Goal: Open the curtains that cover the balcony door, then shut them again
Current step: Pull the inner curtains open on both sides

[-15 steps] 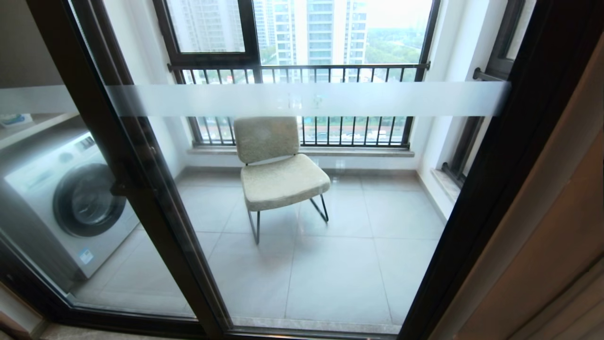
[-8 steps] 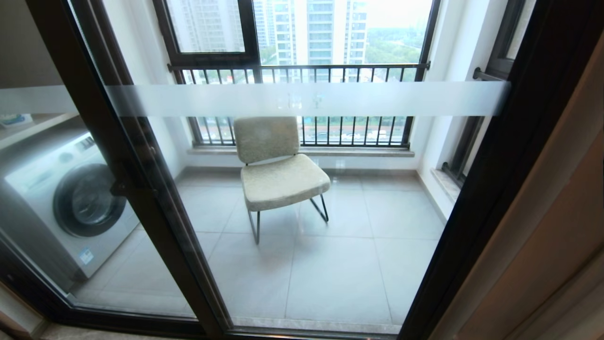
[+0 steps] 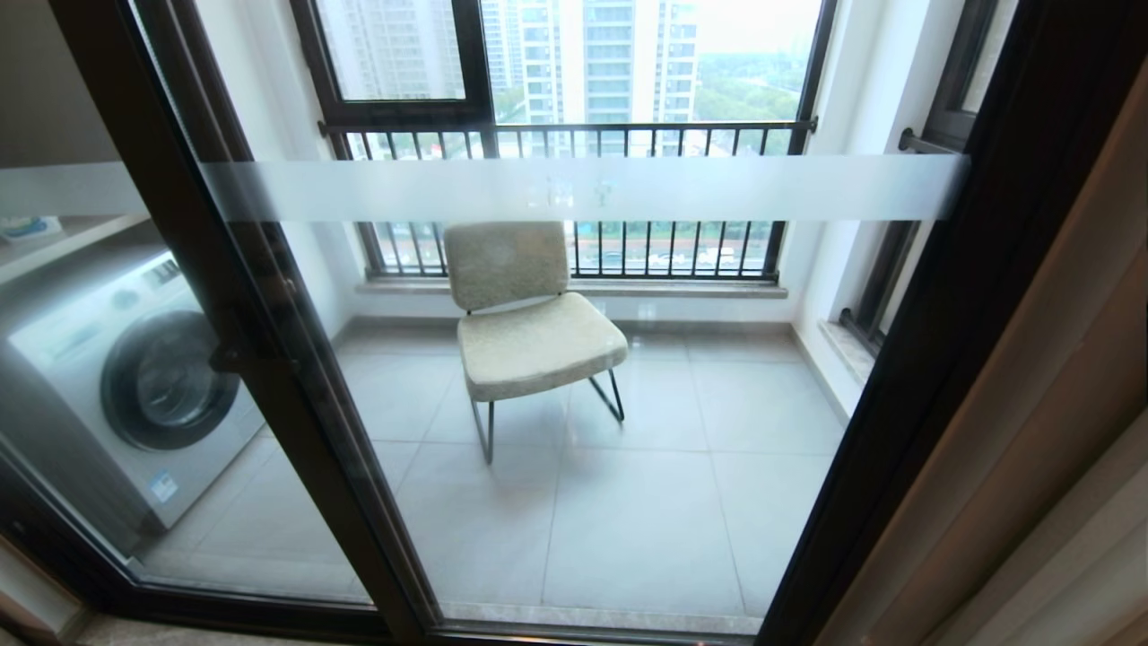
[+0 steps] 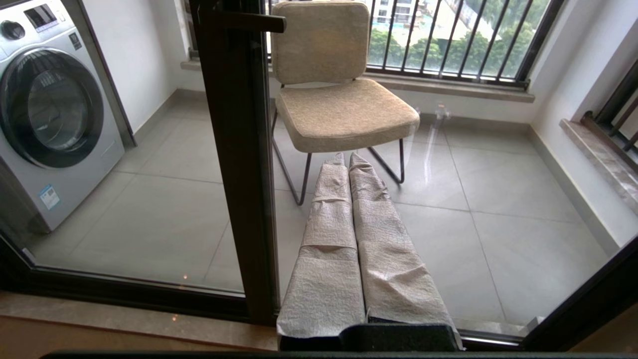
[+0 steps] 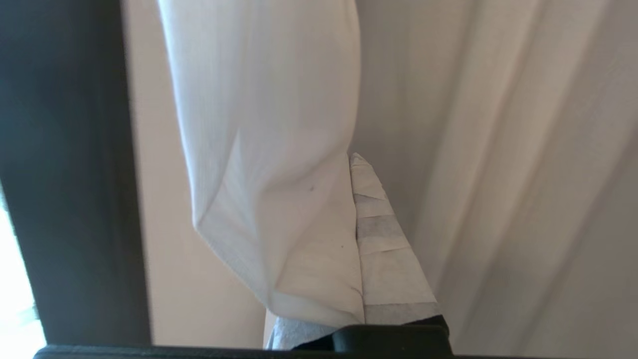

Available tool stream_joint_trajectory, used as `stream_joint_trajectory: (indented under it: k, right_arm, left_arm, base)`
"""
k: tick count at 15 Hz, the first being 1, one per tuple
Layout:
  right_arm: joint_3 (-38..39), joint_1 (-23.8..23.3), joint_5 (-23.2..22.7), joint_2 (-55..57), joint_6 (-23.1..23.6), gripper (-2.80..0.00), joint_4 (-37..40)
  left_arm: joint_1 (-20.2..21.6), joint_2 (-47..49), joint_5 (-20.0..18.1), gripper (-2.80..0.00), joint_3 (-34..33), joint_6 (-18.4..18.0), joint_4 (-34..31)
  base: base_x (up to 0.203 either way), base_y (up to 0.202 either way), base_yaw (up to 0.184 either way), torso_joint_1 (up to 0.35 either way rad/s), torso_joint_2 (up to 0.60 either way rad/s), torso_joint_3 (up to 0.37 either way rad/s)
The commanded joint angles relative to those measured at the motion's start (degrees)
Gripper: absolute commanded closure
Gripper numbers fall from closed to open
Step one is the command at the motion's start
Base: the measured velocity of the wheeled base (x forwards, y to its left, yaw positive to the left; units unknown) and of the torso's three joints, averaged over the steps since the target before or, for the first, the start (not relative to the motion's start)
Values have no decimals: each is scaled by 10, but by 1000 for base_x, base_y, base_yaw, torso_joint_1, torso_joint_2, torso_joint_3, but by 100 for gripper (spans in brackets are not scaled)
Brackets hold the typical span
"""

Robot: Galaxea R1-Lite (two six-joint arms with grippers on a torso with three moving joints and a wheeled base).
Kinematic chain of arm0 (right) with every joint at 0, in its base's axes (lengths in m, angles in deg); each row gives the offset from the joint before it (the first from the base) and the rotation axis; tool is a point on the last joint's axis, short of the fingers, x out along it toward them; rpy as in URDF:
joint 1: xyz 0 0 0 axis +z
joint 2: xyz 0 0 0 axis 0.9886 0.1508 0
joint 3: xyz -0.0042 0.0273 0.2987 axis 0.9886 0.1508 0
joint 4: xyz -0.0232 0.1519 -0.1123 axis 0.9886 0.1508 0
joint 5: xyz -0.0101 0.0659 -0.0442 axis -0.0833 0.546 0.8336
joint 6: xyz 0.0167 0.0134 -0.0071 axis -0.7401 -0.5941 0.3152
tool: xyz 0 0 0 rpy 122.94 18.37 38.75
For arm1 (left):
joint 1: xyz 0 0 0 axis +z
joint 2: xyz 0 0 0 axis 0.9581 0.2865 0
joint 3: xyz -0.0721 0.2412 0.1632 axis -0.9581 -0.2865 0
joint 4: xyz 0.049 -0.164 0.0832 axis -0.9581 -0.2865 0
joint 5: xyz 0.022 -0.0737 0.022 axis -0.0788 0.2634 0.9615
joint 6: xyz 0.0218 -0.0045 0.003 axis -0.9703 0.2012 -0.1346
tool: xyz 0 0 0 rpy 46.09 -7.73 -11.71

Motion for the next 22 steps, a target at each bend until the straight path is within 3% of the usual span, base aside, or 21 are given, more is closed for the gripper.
stream_joint_trajectory:
  k: [1,6,7,12,22]
  right_arm:
    - [1,6,-2,-7,0,0,-3]
    - [3,5,-1,-6,0,0,-4]
    - [6,5,-1,-8,0,-280,-4]
    - [46,5,1,-56,-1,-280,0]
    - [241,11,0,-240,5,-280,4]
  left_arm:
    - [1,1,0,0,0,0,0]
    - [0,0,0,0,0,1,0]
    - [1,1,0,0,0,1,0]
    - [1,1,0,0,0,0,0]
    - [0,0,0,0,0,0,0]
  base:
    - [0,0,0,0,0,0]
    - [0,0,0,0,0,0]
    - [0,0,0,0,0,0]
    - [0,0,0,0,0,0]
    - [0,0,0,0,0,0]
